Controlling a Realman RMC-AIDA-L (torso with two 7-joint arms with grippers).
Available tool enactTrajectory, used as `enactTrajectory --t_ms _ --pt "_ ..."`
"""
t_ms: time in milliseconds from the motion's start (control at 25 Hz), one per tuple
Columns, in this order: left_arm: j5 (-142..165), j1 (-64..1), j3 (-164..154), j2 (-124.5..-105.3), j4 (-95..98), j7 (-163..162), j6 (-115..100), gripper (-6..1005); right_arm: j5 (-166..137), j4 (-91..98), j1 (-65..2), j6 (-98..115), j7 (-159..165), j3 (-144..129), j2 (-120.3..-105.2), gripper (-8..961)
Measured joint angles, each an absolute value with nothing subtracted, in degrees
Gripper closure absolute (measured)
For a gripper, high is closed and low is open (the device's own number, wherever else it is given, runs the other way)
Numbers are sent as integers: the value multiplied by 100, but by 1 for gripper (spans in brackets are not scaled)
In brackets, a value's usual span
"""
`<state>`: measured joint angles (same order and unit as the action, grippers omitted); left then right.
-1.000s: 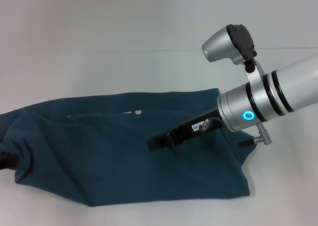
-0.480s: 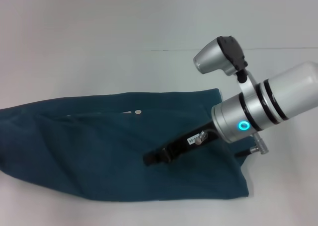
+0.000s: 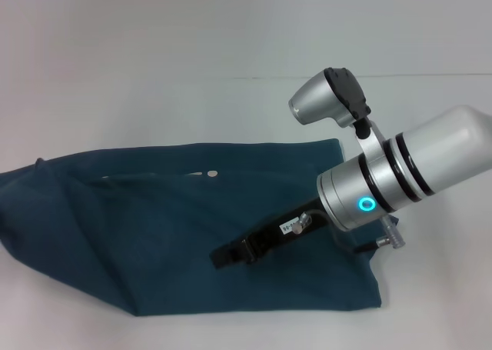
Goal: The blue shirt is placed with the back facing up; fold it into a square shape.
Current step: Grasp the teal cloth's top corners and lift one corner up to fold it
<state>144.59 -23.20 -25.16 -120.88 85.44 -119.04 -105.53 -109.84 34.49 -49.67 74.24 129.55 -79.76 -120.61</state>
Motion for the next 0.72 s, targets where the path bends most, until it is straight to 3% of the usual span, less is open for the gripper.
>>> enactTrajectory --t_ms 720 --pt "13548 -2358 -2310 -12040 8970 -12237 -10781 889 -10619 2821 -5166 7174 12697 -8066 -12076 922"
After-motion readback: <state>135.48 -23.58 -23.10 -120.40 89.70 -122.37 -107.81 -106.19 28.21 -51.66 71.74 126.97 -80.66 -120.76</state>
